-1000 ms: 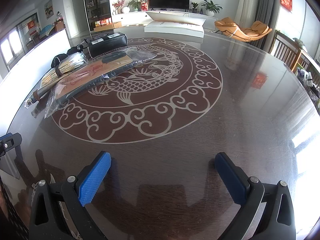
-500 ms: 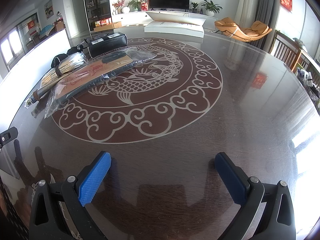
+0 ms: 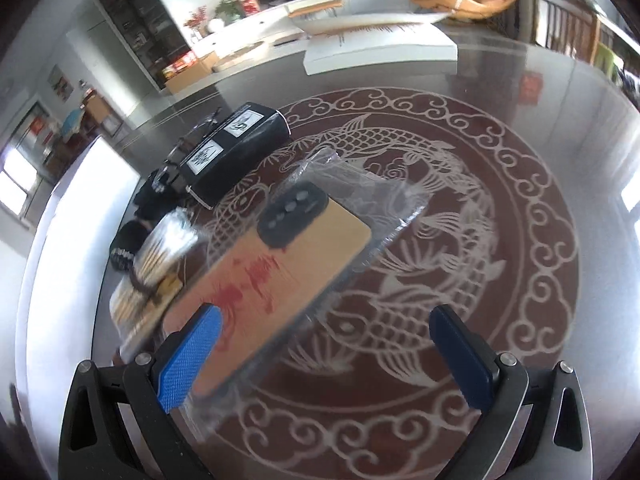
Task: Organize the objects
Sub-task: 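Grasp the phone case in the clear bag with the right tool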
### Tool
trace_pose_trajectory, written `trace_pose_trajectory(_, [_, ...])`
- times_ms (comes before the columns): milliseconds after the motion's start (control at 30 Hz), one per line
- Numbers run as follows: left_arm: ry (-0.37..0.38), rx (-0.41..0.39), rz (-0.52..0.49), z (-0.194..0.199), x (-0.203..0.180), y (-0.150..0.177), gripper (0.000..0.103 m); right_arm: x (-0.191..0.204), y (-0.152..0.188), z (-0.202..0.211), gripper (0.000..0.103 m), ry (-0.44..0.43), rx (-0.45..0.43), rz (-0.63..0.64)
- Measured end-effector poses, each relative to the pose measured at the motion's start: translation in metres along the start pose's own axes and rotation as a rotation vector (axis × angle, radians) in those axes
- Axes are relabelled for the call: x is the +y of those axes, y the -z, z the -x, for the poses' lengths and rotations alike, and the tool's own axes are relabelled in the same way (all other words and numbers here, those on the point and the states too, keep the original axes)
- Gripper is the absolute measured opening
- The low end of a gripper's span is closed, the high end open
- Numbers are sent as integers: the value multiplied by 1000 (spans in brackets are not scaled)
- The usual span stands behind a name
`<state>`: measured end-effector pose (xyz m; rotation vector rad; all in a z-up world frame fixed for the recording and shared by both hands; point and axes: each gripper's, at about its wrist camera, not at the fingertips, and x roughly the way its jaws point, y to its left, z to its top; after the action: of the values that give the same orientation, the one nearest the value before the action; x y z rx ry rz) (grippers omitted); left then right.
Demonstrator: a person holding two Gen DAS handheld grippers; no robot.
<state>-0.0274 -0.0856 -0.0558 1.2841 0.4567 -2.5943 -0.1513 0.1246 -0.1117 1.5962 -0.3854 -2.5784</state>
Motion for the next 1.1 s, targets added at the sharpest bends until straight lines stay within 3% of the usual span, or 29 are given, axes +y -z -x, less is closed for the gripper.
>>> trace_pose_trajectory(167, [7,-10,7,3,2,0,99,40,-19,-27,103,157,-8,-98])
trace_pose_trajectory(300, [15,4,9,-1,2,-1,99,68,-15,-38,103,303,-20,4])
trace_pose_trajectory(433, [25,-2,12,0,2,-2,99,70,-4,-29,102,237,-40,133])
trace_pose_trajectory(533, [24,4,9,-2,1,-2,99,60,9,-13,89,193,-49,218])
trace_pose_trajectory(700, [16,5,-17,-2,-4,0,99,24,50,15,88,106,-73,372])
trace_pose_trajectory(967, [15,22,-49,-5,-10,2,99,-48,93,46,88,32,-97,480])
trace_pose_trajectory(1033, [13,26,-58,-6,-12,3,99,-60,100,51,92,25,-97,489])
trace_pose_trajectory(1100, [13,32,-65,-8,-13,4,99,-69,100,52,103,30,-89,480])
